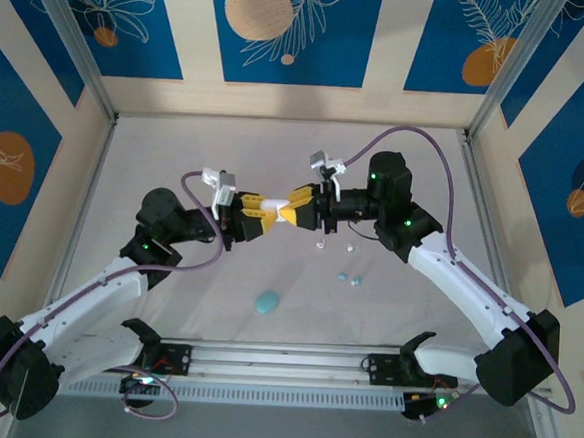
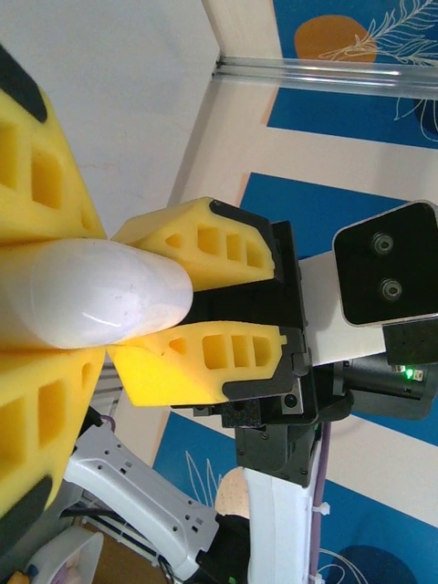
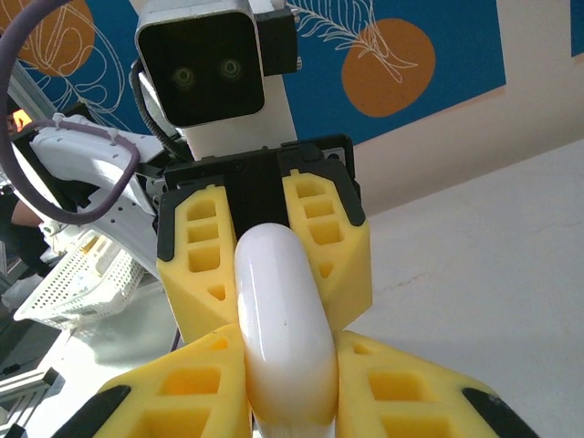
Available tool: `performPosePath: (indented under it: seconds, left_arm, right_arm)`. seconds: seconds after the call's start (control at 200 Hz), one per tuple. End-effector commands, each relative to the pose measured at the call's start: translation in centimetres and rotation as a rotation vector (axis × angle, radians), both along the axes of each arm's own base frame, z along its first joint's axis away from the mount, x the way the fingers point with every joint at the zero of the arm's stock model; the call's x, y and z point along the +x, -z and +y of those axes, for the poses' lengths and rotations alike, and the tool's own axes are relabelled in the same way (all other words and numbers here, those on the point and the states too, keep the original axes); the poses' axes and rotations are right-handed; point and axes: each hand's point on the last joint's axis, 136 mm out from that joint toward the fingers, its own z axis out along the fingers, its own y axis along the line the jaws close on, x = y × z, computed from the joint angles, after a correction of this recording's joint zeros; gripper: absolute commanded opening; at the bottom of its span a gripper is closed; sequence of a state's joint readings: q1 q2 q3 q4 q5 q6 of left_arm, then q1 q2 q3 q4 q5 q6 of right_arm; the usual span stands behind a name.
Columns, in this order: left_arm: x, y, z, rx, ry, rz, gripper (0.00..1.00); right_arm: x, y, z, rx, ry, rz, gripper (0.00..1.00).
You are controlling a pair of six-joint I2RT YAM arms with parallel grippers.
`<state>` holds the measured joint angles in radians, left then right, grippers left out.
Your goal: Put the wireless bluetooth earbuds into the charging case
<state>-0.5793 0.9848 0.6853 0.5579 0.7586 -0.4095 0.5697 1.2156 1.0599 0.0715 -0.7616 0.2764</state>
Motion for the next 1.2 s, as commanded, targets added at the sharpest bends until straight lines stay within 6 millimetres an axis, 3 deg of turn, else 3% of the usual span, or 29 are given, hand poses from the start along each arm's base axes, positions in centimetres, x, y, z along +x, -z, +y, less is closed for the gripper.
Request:
performPosePath:
  seconds: [0.0, 0.15, 0.895, 1.196]
  left_arm:
    - [-0.8, -1.6, -0.2, -0.021, 0.031, -0.036, 0.34]
    - [-0.7, -1.7, -0.2, -0.025, 0.03, -0.032, 0.4]
    - [0.1, -2.3, -0.5, -0.062, 0.025, -0.002, 0.38]
    - [-0.2, -1.9, -0.7, -0.038, 0.048, -0.007, 0.21]
  right_arm:
    - [0.1, -1.4, -0.3, 0.042, 0.009, -0.043, 0.22]
    - [0.1, -1.3, -0.4, 0.041, 0.012, -0.041, 0.22]
    - [0.1, -0.3, -0.1, 0.012, 0.005, -0.045, 0.24]
    - [0.3, -0.3, 0.0, 0.001, 0.023, -0.042, 0.31]
